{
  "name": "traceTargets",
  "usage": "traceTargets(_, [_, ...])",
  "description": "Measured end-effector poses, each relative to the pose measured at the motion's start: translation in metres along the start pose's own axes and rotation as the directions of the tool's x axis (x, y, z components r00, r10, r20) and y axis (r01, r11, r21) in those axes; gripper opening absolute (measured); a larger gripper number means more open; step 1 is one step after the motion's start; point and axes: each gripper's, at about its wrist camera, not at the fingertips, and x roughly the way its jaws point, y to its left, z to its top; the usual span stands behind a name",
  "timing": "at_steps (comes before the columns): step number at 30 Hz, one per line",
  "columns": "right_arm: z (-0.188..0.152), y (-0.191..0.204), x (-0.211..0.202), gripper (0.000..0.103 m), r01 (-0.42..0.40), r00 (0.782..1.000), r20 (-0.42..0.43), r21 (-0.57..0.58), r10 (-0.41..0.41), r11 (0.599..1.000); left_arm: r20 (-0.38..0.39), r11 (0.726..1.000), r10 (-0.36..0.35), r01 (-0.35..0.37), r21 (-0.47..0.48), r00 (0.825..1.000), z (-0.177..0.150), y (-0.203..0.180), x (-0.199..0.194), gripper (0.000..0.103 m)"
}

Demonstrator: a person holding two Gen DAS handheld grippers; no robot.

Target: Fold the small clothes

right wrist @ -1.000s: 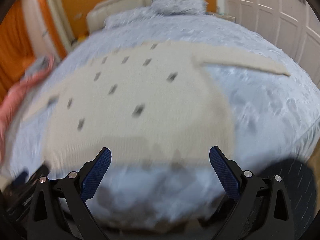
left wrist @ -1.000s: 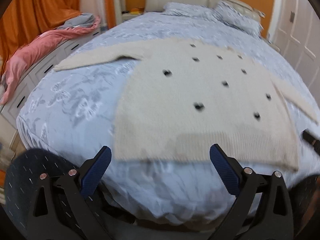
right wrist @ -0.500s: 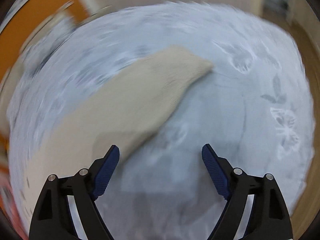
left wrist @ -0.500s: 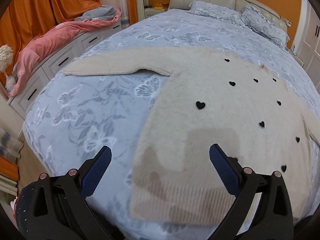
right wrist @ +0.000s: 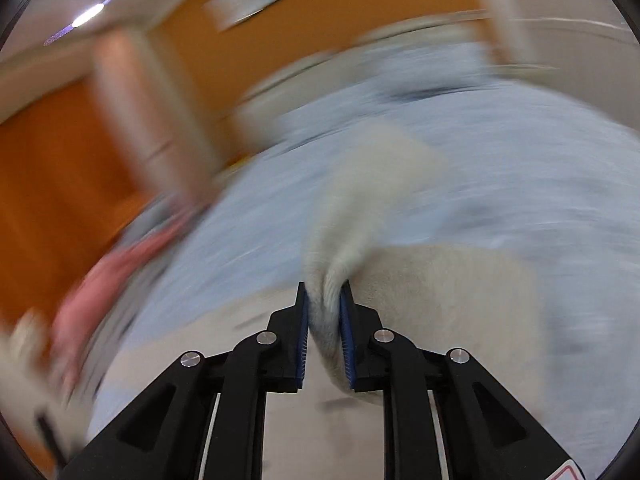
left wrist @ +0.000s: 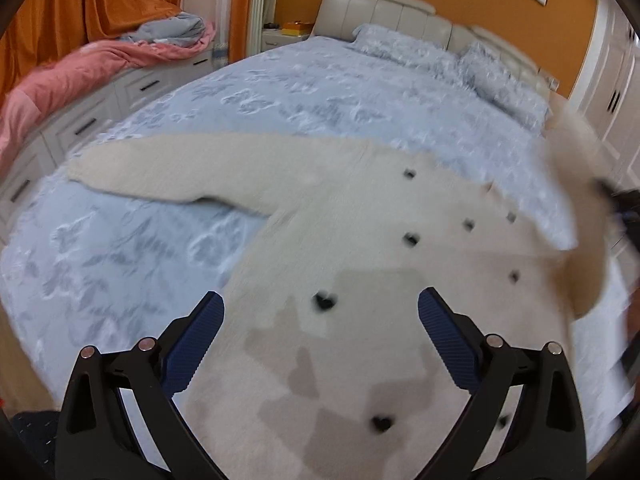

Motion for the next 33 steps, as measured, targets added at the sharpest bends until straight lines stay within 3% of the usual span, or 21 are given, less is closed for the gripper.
traceTargets(2, [-0.027,0.042,0.043,0.032,-0.024,0.996,-0.087,-0.103,0.015,0.994,-0.009,0.999,-0.044,0.043,-0.028,0.999,0.013,-0.004,0.01,0.096])
traceTargets(5, [-0.065,0.051,0.076,0.032,0.047,0.981,-0.179,-0.139,-0.072,0.989,-0.068,0.996,-0.078,0.074,-0.058,0.995,0.028,-0.008,0.044,0.098])
traceTargets(7, [-0.076,0.028,0.061,0.034,0.106,0.977,-0.181,-0.06,-0.115,0.993,-0.115,0.993,-0.091,0.081,-0.087,0.989,0.035,-0.004,0.072,0.098])
traceTargets(9, [-0.085,-0.003,0.028,0.049,0.178,0.972,-0.166,0.042,-0.169,0.983,-0.17,0.984,-0.106,0.079,-0.157,0.98,0.041,0.008,0.102,0.098])
traceTargets(10, [-0.089,-0.019,0.013,0.058,0.212,0.968,-0.161,0.095,-0.195,0.973,-0.194,0.977,-0.112,0.072,-0.202,0.975,0.042,0.016,0.115,0.098])
traceTargets(12, [-0.097,-0.069,-0.022,0.061,0.272,0.957,-0.17,0.237,-0.236,0.933,-0.21,0.956,-0.132,0.069,-0.284,0.969,0.041,0.028,0.13,0.098])
traceTargets(15, [-0.121,-0.12,-0.036,0.061,0.279,0.955,-0.217,0.422,-0.202,0.863,-0.242,0.901,-0.181,0.062,-0.43,0.953,0.037,0.046,0.152,0.097])
traceTargets(17, [-0.129,-0.135,-0.031,0.061,0.237,0.967,-0.209,0.517,-0.147,0.822,-0.234,0.883,-0.183,0.056,-0.466,0.955,0.037,0.046,0.149,0.097])
traceTargets(20, [-0.115,-0.127,-0.002,0.061,0.183,0.977,-0.195,0.529,-0.091,0.828,-0.207,0.865,-0.254,0.126,-0.486,0.945,0.047,0.035,0.144,0.074])
traceTargets(22, [-0.107,-0.121,0.013,0.061,0.186,0.977,-0.191,0.522,-0.098,0.833,-0.209,0.873,-0.27,0.148,-0.465,0.94,0.056,0.022,0.146,0.054])
traceTargets(23, [-0.102,-0.121,0.019,0.047,0.19,0.977,-0.181,0.516,-0.111,0.835,-0.209,0.879,-0.274,0.156,-0.451,0.939,0.061,0.014,0.147,0.049])
traceTargets(25, [-0.087,-0.125,0.011,0.009,0.185,0.982,-0.118,0.531,-0.145,0.827,-0.182,0.878,-0.321,0.221,-0.424,0.929,0.074,0.004,0.146,0.005])
traceTargets(26, [-0.08,-0.128,0.0,0.009,0.153,0.987,-0.055,0.559,-0.148,0.815,-0.151,0.87,-0.363,0.277,-0.408,0.919,0.083,-0.003,0.144,0.0])
traceTargets(27, [-0.077,-0.133,-0.019,0.008,0.103,0.988,0.033,0.582,-0.15,0.806,-0.122,0.868,-0.38,0.308,-0.389,0.917,0.091,-0.009,0.138,0.003])
traceTargets(29, [-0.08,-0.139,-0.052,0.008,0.138,0.966,0.101,0.582,-0.24,0.801,-0.066,0.886,-0.373,0.334,-0.321,0.926,0.099,-0.021,0.126,0.003])
traceTargets(31, [-0.096,-0.151,-0.054,0.01,0.252,0.941,0.042,0.572,-0.335,0.781,-0.102,0.915,-0.334,0.297,-0.273,0.937,0.089,-0.03,0.136,0.005])
traceTargets(32, [-0.113,-0.164,-0.038,0.012,0.348,0.93,-0.097,0.542,-0.355,0.765,-0.154,0.925,-0.313,0.265,-0.271,0.937,0.077,-0.03,0.147,0.005])
traceTargets(33, [-0.123,-0.171,-0.024,0.012,0.395,0.918,-0.194,0.523,-0.346,0.755,-0.231,0.931,-0.292,0.221,-0.29,0.928,0.06,-0.029,0.162,0.004])
